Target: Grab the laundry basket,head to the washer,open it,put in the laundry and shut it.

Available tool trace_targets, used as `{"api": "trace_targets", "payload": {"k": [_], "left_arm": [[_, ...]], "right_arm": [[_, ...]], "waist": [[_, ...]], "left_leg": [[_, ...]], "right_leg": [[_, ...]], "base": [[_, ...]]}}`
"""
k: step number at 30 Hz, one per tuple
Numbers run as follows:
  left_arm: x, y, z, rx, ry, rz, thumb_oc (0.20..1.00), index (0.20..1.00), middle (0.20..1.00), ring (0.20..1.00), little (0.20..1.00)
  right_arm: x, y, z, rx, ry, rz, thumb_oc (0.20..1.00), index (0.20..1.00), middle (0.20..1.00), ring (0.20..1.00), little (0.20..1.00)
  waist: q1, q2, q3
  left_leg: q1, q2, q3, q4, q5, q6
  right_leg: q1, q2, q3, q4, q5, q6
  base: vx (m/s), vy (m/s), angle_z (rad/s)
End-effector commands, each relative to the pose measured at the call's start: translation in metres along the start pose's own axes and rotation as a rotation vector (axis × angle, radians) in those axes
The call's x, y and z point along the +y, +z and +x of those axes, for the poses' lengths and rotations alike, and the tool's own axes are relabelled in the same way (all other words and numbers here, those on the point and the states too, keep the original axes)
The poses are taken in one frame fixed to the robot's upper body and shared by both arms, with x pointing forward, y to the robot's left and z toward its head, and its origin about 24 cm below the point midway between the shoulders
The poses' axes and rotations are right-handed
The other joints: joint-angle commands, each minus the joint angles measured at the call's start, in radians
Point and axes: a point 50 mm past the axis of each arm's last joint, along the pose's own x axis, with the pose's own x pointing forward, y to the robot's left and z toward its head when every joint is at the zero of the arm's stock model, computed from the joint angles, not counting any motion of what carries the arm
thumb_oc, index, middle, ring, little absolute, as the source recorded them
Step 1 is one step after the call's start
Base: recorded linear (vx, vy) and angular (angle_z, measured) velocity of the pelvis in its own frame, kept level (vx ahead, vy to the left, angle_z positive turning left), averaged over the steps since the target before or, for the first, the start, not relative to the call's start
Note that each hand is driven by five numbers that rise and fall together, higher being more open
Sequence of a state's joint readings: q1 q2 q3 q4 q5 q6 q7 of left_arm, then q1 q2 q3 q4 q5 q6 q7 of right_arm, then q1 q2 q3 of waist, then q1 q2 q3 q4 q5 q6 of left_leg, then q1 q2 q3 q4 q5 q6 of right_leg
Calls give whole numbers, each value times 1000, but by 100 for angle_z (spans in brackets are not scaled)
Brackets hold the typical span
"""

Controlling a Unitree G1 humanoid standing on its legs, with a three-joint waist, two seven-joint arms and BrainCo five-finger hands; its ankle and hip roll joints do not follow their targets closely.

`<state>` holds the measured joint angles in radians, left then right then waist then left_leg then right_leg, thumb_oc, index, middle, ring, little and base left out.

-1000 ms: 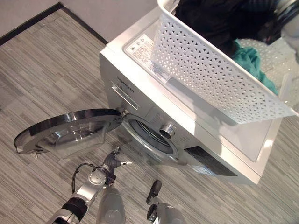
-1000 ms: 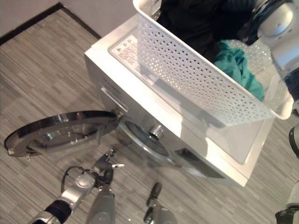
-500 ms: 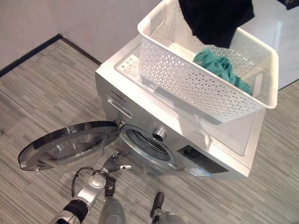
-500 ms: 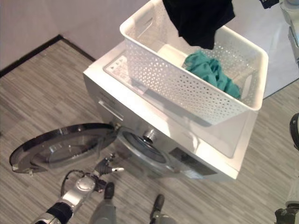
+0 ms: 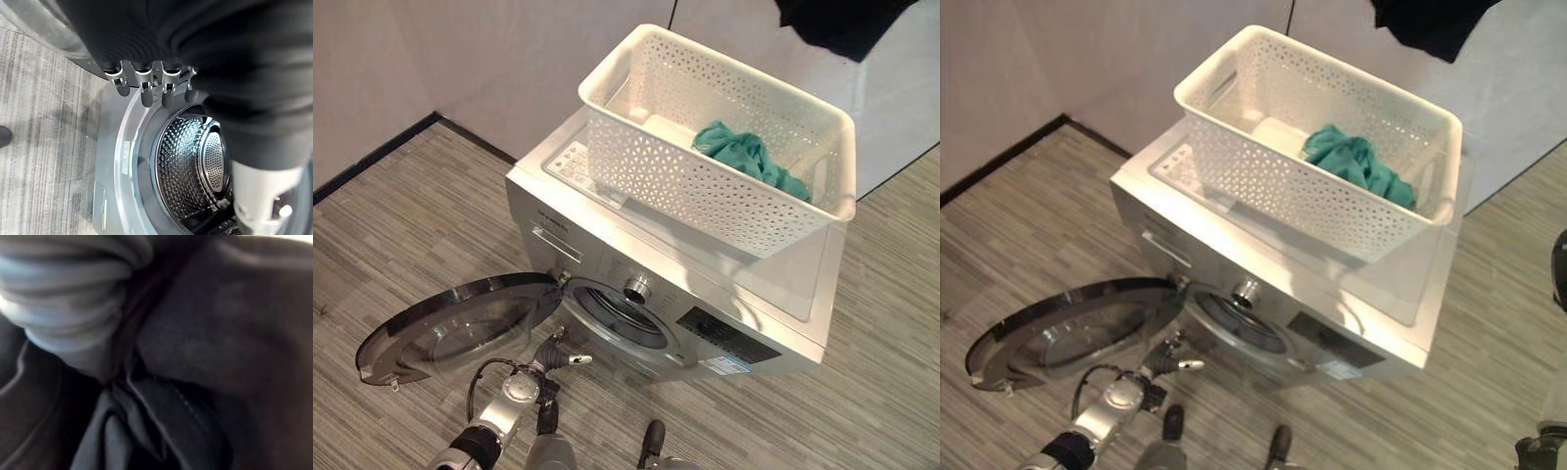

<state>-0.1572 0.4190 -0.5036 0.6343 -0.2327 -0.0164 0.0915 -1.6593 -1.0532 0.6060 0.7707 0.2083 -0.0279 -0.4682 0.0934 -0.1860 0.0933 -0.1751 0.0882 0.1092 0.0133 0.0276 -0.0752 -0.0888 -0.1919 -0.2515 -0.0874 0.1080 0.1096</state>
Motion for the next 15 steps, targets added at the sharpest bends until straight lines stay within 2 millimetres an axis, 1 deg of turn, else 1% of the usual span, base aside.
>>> {"api": "trace_targets", "payload": {"k": [1, 2, 5, 7, 8, 9, 10, 12, 14, 15], "left_arm": [[3, 42, 10, -164, 19, 25, 1000, 1000, 1000, 1000, 1000], [4, 47, 10, -187, 27, 21, 1000, 1000, 1000, 1000, 1000], [7, 52, 9, -213, 42, 13, 1000, 1000, 1000, 1000, 1000], [8, 52, 8, -217, 49, 11, 1000, 1000, 1000, 1000, 1000], [10, 53, 8, -223, 57, 13, 1000, 1000, 1000, 1000, 1000], [10, 52, 7, -224, 62, 7, 1000, 1000, 1000, 1000, 1000], [11, 52, 6, -224, 73, -5, 1000, 1000, 1000, 1000, 1000], [12, 49, 5, -217, 78, -9, 1000, 1000, 1000, 1000, 1000], [14, 42, 3, -201, 97, -30, 1000, 1000, 1000, 1000, 1000], [15, 42, 2, -200, 97, -29, 1000, 1000, 1000, 1000, 1000]], "right_arm": [[-48, 22, 15, -104, -207, -33, 200, 200, 200, 200, 200], [-52, 21, 13, -118, -227, -67, 200, 200, 200, 200, 200], [-56, 18, 10, -125, -244, -91, 200, 200, 200, 200, 200], [-55, 16, 9, -121, -240, -89, 200, 200, 200, 200, 200], [-54, 15, 7, -123, -236, -90, 200, 200, 200, 200, 200], [-52, 14, 4, -131, -232, -94, 200, 200, 200, 200, 200], [-53, 13, 2, -142, -236, -116, 200, 200, 200, 200, 200], [-55, 10, -1, -139, -242, -128, 200, 200, 200, 200, 200], [-65, 3, -6, -148, -260, -200, 200, 200, 200, 200, 200], [-65, 2, -6, -147, -260, -200, 200, 200, 200, 200, 200]], "waist": [[11, 3, 16], [6, 9, 14], [-3, 19, 12], [-4, 22, 13], [-16, 30, 11], [-21, 35, 12], [-34, 46, 9], [-36, 48, 8], [-57, 61, 4], [-55, 60, 3]], "left_leg": [[31, -55, -56, 44, -150, 107], [38, -55, -44, 44, -152, 108], [55, -51, -16, 44, -157, 109], [62, -48, -4, 45, -159, 110], [75, -45, 17, 47, -165, 112], [85, -44, 29, 47, -168, 114], [95, -43, 41, 49, -171, 115], [104, -42, 51, 49, -174, 116], [123, -37, 78, 50, -179, 117], [124, -37, 79, 49, -179, 117]], "right_leg": [[96, -36, -20, 79, -29, 65], [96, -39, -17, 77, -26, 67], [94, -42, -11, 71, -24, 69], [93, -42, -7, 71, -26, 69], [90, -44, 3, 71, -24, 70], [87, -45, 15, 72, -22, 70], [87, -46, 24, 71, -24, 70], [88, -47, 32, 71, -24, 70], [87, -47, 47, 67, -29, 70], [87, -47, 48, 67, -29, 70]], "base": [[-5, 21, -9], [-4, 31, -12], [-8, 28, -17], [-18, 20, -26], [-22, 33, -29], [-14, 43, -40], [-12, 30, -62], [-12, 15, -49], [-12, 10, -34], [-9, 1, -35]]}}
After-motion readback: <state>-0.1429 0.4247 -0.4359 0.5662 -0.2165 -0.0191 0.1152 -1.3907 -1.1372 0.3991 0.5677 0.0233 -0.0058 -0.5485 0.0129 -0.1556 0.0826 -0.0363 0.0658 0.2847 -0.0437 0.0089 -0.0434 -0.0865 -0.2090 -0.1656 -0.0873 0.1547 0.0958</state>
